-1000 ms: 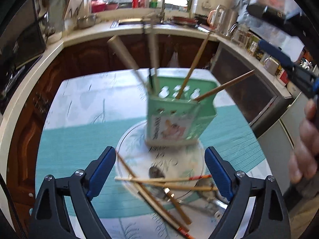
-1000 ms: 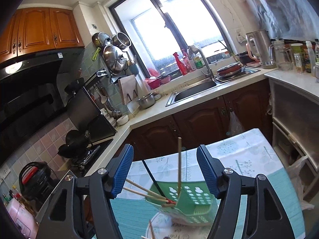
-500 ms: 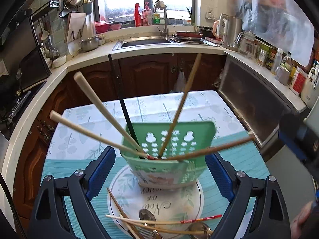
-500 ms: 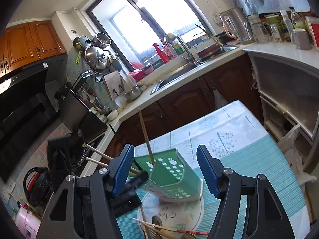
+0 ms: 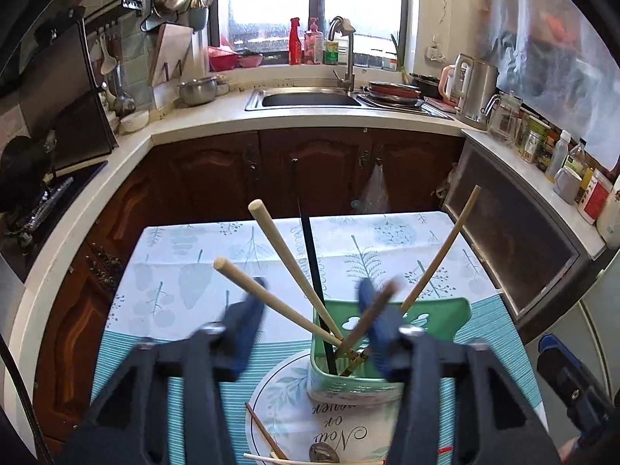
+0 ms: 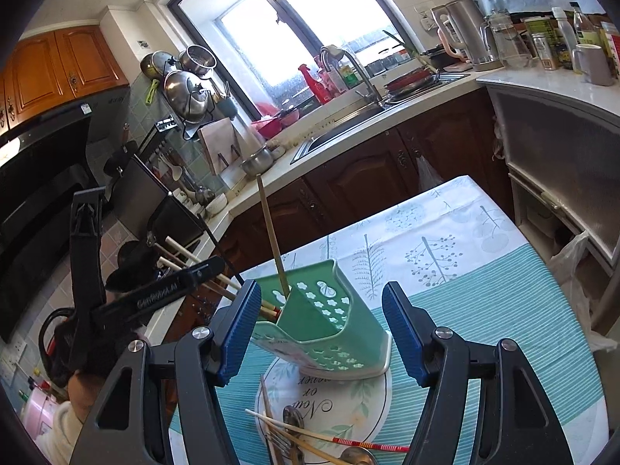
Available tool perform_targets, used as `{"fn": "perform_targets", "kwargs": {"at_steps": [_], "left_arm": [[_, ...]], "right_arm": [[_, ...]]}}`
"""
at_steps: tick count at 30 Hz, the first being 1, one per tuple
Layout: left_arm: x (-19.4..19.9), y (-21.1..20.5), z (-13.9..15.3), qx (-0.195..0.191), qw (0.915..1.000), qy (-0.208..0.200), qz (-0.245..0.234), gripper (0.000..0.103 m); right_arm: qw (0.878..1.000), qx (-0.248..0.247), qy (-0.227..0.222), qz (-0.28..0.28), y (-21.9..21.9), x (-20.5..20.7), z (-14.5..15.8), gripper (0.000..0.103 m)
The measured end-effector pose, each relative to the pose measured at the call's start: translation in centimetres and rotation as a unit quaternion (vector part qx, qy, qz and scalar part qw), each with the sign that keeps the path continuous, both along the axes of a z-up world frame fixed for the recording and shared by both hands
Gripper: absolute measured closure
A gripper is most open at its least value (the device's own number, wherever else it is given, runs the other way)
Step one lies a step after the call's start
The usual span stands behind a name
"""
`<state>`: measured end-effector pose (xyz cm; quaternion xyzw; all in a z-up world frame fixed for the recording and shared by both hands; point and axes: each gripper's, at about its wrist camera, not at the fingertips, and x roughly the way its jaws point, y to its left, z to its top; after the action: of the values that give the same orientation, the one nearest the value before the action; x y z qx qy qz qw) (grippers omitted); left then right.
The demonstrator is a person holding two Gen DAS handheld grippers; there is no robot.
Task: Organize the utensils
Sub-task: 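Withdraw the open right gripper from the holder back over the utensils, then close the right gripper on another bamboo chopstick in the pile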
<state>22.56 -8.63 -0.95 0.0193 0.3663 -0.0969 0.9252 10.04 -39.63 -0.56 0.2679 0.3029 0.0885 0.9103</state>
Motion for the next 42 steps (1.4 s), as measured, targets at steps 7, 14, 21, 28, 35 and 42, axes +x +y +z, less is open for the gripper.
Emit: {"fn": "perform_targets", "kwargs": {"at_steps": [7,14,21,28,35,42], "left_arm": [[1.8,1.4,-0.7,-0.038,0.999,0.022,0.001,0.093],[2.1,2.5,-0.6,-0.058,0.9975,0.041,0.004,0.073],[0.7,3.3,1.8,-0.052,0.9984,0.022,0.0,0.057],[-2.5,5.8,4.9,-0.05,0.9986,0.014,-0.002,0.056],[-8.3,10.2,5.2,-0.075,0.9968,0.024,0.016,0.056],[-10.3,12.0,-2.2,-0.075,0.9887,0.129,0.014,0.056]], "right_arm": [[0.999,-0.027,0.004,0.04,2.4,1.1,-0.1,0.038],[0.988,-0.084,0.022,0.13,5.7,1.2,-1.4,0.038],[0.957,-0.155,0.064,0.235,9.5,1.7,-4.4,0.042],[0.929,-0.2,0.1,0.295,12.6,2.0,-7.7,0.059],[0.894,-0.26,0.101,0.351,16.2,0.9,-10.5,0.069],[0.851,-0.325,0.11,0.397,18.8,0.4,-12.7,0.077]]}}
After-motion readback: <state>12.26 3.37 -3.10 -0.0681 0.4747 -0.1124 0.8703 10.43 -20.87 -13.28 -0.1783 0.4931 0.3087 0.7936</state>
